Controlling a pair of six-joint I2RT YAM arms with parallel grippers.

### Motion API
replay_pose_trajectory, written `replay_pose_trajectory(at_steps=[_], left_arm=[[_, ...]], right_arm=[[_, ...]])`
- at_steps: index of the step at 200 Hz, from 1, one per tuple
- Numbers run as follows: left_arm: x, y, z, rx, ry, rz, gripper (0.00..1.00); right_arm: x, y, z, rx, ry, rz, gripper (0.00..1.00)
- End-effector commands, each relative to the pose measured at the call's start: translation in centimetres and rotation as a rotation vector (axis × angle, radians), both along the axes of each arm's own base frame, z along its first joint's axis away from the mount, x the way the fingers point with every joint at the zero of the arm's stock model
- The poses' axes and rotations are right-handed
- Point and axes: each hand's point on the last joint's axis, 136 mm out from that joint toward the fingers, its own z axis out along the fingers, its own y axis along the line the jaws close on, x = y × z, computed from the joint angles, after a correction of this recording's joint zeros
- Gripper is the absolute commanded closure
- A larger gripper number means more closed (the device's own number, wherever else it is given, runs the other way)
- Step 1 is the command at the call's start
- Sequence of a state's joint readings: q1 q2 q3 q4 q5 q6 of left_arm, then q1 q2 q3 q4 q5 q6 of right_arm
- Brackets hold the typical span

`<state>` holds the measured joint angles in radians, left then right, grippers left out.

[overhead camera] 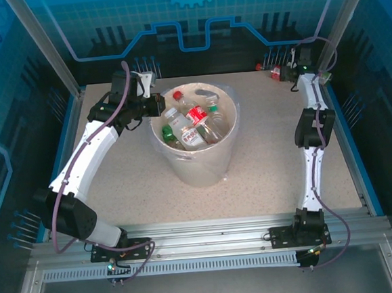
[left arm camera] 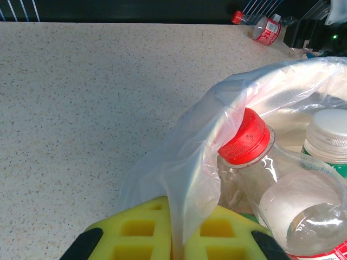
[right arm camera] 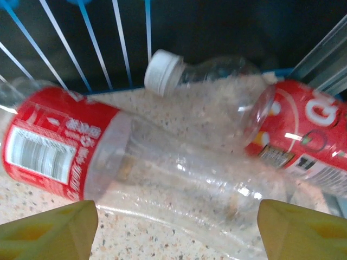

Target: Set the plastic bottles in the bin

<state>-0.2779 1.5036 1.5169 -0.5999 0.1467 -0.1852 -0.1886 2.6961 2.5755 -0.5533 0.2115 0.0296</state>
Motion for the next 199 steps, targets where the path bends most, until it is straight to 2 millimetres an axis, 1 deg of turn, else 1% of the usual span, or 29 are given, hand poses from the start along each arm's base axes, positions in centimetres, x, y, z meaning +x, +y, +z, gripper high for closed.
replay_pose_trajectory(at_steps=[1,24,50,60,67,72,75,81,95,98,100,110,115,118,122,124,127,130,138,139,150,158,169,181,182,185,193,198,199], left_arm=[[-1.0,-0.3,-4.3,-0.023,0.174,0.011,1.0],[-0.9,-0.3,-4.5,-0.02,0.18,0.011,1.0],[-0.9,-0.3,-4.5,-0.019,0.179,0.011,1.0],[-0.9,-0.3,-4.4,-0.02,0.176,0.01,1.0],[-0.9,-0.3,-4.4,-0.02,0.176,0.01,1.0],[-0.9,-0.3,-4.4,-0.021,0.177,0.011,1.0],[-0.9,-0.3,-4.3,-0.022,0.176,0.01,1.0],[-1.0,-0.3,-4.2,-0.022,0.175,0.01,1.0],[-1.0,-0.3,-4.0,-0.024,0.171,0.01,1.0],[-1.0,-0.3,-4.1,-0.023,0.171,0.009,1.0],[-1.1,-0.3,-3.9,-0.024,0.169,0.01,1.0],[-1.1,-0.3,-3.8,-0.027,0.165,0.008,1.0],[-1.2,-0.3,-3.7,-0.027,0.162,0.009,1.0],[-1.2,-0.2,-3.7,-0.026,0.161,0.009,1.0],[-1.2,-0.2,-3.6,-0.026,0.159,0.008,1.0],[-1.2,-0.2,-3.6,-0.026,0.158,0.009,1.0],[-1.3,-0.2,-3.6,-0.024,0.159,0.007,1.0],[-1.3,-0.2,-3.5,-0.024,0.158,0.009,1.0],[-1.3,-0.2,-3.3,-0.026,0.154,0.006,1.0],[-1.4,-0.2,-3.4,-0.027,0.155,0.006,1.0],[-1.4,-0.3,-3.2,-0.033,0.153,0.004,1.0],[-1.5,-0.4,-2.9,-0.042,0.149,0.002,1.0],[-1.5,-0.5,-2.8,-0.052,0.149,-0.001,1.0],[-1.6,-0.6,-2.6,-0.06,0.148,-0.006,1.0],[-1.6,-0.6,-2.6,-0.06,0.147,-0.005,1.0],[-1.6,-0.6,-2.6,-0.06,0.146,-0.004,1.0],[-1.6,-0.5,-2.5,-0.057,0.142,-0.003,1.0],[-1.6,-0.4,-2.6,-0.052,0.14,0.0,1.0],[-1.5,-0.4,-2.6,-0.05,0.139,0.001,1.0]], right_arm=[[0.4,-1.0,1.0,0.027,-0.042,-0.026,0.22],[0.3,-0.7,-0.5,0.087,-0.018,-0.017,0.23],[-0.8,0.2,-2.2,0.117,0.05,0.014,0.24],[-1.4,0.7,-1.9,0.126,0.066,0.032,0.25],[-1.9,1.2,-2.1,0.136,0.081,0.047,0.25],[-2.1,1.6,-1.7,0.136,0.079,0.059,0.26],[-2.4,1.7,-1.8,0.137,0.085,0.064,0.26],[-2.7,2.1,-1.1,0.134,0.083,0.079,0.26],[-3.9,3.1,-0.5,0.133,0.103,0.119,0.27],[-4.1,3.5,0.0,0.134,0.103,0.129,0.27],[-4.4,3.6,-0.1,0.136,0.114,0.134,0.27],[-6.0,4.6,0.6,0.165,0.142,0.159,0.27],[-6.8,5.3,1.1,0.189,0.153,0.184,0.27],[-7.4,5.7,1.0,0.204,0.167,0.196,0.27],[-8.1,6.4,1.7,0.22,0.166,0.218,0.28],[-8.4,6.8,1.4,0.233,0.174,0.232,0.28],[-8.9,7.2,2.7,0.238,0.159,0.251,0.28],[-9.4,7.8,2.9,0.251,0.161,0.272,0.28],[-10.7,8.7,4.5,0.266,0.144,0.305,0.28],[-10.9,8.7,4.4,0.268,0.148,0.305,0.28],[-11.6,8.5,6.4,0.223,0.117,0.298,0.28],[-11.5,7.8,7.8,0.168,0.09,0.283,0.28],[-10.3,6.4,9.1,0.107,0.046,0.241,0.31],[-8.4,5.1,9.2,0.102,0.02,0.2,0.32],[-8.2,5.1,9.6,0.101,0.011,0.199,0.32],[-7.6,5.0,9.2,0.109,0.014,0.196,0.32],[-6.2,4.7,9.0,0.111,0.002,0.187,0.32],[-5.4,4.7,9.5,0.102,-0.016,0.187,0.32],[-5.1,4.7,8.9,0.103,-0.008,0.185,0.32]])
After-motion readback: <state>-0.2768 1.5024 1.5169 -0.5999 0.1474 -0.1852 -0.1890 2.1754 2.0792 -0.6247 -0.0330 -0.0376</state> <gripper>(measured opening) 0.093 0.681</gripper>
